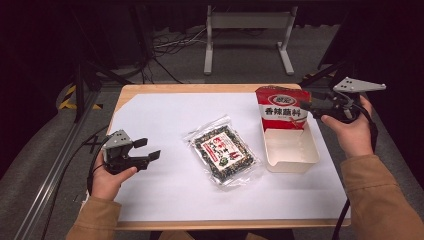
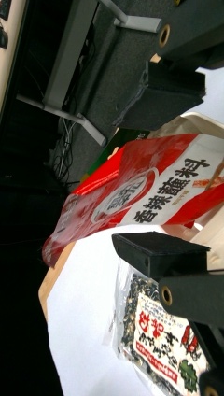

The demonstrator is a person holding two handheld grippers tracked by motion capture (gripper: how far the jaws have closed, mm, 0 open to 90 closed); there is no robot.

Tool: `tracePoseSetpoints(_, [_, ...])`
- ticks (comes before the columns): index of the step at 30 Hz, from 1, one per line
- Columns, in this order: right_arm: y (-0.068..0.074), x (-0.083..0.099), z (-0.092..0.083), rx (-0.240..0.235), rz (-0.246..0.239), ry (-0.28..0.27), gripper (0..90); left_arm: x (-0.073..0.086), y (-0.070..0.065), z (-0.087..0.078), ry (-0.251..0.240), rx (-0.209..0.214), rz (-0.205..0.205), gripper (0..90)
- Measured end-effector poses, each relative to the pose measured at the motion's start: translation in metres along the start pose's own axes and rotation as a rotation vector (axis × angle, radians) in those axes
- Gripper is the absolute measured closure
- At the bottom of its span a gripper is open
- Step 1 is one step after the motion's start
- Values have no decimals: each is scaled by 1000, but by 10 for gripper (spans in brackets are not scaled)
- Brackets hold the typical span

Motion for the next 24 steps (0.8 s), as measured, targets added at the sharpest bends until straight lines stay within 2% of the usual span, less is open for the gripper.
tracePoseSetpoints(2, [3, 1, -5, -18, 9, -7, 446, -2, -1, 1, -5, 6, 7, 300])
tracePoseSetpoints(7, [9, 3, -18, -26, 17, -24, 443, -5, -8, 0, -18, 23, 1, 298])
tracePoseSetpoints(13, [23, 5, -32, -70, 34, -52, 443, -11, -14, 0, -33, 31, 4, 294])
tracePoseSetpoints(16, [33, 6, -37, -98, 40, -61, 444, -12, -15, 1, -33, 30, -8, 293])
tracePoseSetpoints(19, [42, 8, -40, -115, 36, -58, 448, -16, -17, 3, -34, 18, -18, 292])
tracePoseSetpoints(22, [47, 9, -41, -129, 32, -61, 449, -18, -19, 5, -33, 6, -6, 301])
tracePoseSetpoints(23, [51, 10, -41, -136, 31, -65, 449, -18, -18, 6, -27, -13, 16, 301])
tracePoseSetpoints(24, [56, 12, -41, -145, 29, -68, 449, -19, -18, 7, -20, -22, 20, 324])
Point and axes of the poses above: each handheld gripper's, and its own axes: z roughly forward along the jaws, x roughly out of its underside, y roughly to its left, the point moved 3 cm from there along z, roughly forward along the jaws, and after that the axes turned 9 degrees about -y, right-handed, at the moved point
